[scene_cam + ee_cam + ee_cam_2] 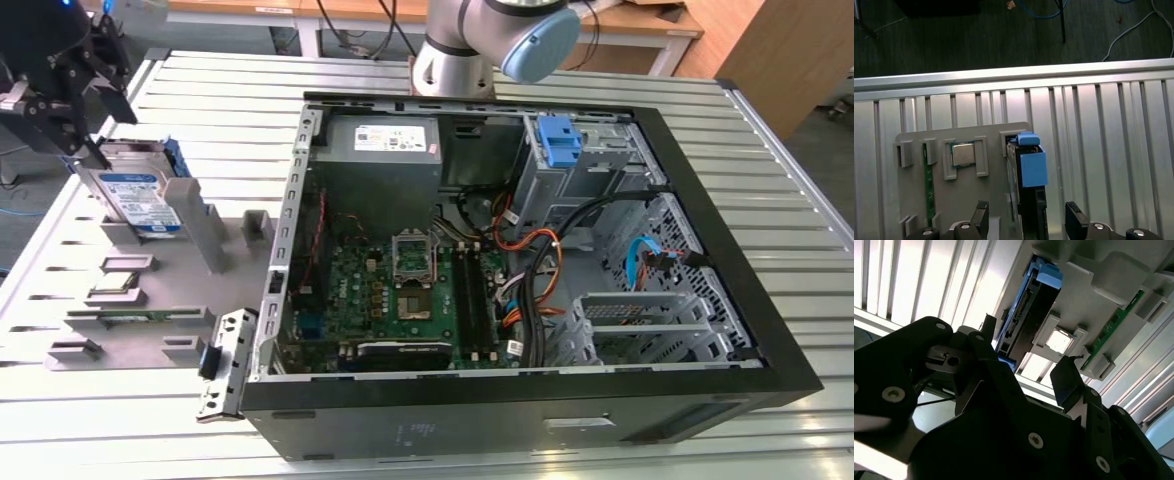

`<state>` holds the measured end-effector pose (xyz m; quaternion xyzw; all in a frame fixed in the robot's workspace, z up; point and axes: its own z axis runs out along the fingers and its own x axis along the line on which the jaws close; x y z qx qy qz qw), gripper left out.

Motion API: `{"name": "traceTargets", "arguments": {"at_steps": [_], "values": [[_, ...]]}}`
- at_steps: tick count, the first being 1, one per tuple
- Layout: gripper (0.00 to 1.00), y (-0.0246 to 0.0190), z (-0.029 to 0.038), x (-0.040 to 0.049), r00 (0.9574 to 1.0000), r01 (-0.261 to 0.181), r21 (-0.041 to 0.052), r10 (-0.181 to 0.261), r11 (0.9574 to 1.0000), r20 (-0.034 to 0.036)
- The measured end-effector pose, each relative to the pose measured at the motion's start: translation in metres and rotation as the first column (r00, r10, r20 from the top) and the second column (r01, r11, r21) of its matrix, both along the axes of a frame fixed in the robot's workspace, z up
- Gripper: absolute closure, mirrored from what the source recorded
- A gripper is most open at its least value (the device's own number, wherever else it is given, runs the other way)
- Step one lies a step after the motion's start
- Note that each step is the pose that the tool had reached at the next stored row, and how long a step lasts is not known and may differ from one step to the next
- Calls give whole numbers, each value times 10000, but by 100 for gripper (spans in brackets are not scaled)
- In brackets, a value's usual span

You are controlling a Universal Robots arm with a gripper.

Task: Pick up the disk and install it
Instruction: 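Pick up the disk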

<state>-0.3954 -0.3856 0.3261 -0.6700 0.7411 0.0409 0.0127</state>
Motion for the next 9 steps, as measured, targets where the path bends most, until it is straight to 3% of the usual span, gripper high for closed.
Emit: {"name": "traceTargets", "arguments": {"at_steps": [9], "values": [[29,0,-162,0,10000,0,-1,0,10000,-1]]}}
